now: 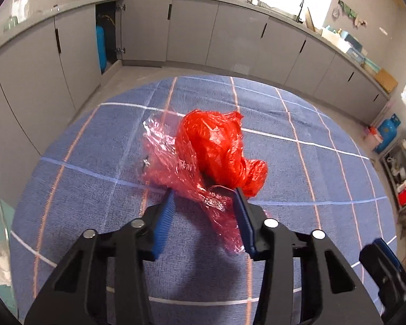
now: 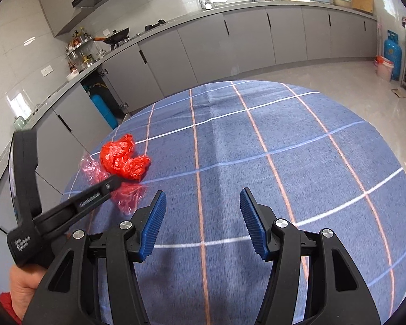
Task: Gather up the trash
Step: 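Grasp the clear red-printed bag with the left tool while the right tool grasps the red bag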
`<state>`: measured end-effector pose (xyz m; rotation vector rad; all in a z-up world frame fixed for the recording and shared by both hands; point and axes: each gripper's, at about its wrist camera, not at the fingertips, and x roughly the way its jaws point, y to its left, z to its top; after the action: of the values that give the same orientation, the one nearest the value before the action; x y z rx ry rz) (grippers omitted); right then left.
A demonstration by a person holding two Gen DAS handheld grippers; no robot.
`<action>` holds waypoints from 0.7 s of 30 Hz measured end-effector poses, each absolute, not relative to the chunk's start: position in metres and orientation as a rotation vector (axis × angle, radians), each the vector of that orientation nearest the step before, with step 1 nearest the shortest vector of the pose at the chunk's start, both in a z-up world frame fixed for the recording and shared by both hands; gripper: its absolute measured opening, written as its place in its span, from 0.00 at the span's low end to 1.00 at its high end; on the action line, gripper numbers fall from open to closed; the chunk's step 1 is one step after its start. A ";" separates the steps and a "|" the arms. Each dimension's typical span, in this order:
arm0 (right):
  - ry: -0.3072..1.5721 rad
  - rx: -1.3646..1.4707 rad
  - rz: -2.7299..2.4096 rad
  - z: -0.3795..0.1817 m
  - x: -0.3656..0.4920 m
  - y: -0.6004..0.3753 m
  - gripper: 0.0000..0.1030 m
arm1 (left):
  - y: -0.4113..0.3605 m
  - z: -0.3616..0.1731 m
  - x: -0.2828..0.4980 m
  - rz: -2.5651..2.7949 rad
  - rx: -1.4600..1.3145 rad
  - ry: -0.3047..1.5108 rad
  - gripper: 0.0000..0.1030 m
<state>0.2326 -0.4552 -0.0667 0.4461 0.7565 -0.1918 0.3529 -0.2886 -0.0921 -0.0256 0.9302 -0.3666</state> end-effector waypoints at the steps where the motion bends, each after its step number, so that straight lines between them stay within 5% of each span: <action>1: 0.758 0.445 -0.188 -0.067 0.236 -0.455 0.56 | -0.286 -0.090 0.352 -0.374 -0.009 0.923 0.33; 3: 0.756 0.436 -0.173 -0.066 0.246 -0.451 0.56 | -0.279 -0.087 0.347 -0.393 0.012 0.913 0.19; 17: 0.872 0.293 0.025 -0.091 0.371 -0.379 0.56 | -0.202 -0.068 0.334 -0.412 0.018 0.889 0.18; 19: 0.894 0.293 0.028 -0.100 0.378 -0.376 0.52 | -0.199 -0.069 0.332 -0.404 0.019 0.888 0.18; 21: 0.883 0.274 0.000 -0.101 0.378 -0.373 0.37 | -0.195 -0.069 0.331 -0.392 0.027 0.884 0.18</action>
<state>0.3776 -0.3734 -0.1008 0.2742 0.8831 -0.0004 0.3314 -0.1949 -0.0686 0.0272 0.8843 -0.3918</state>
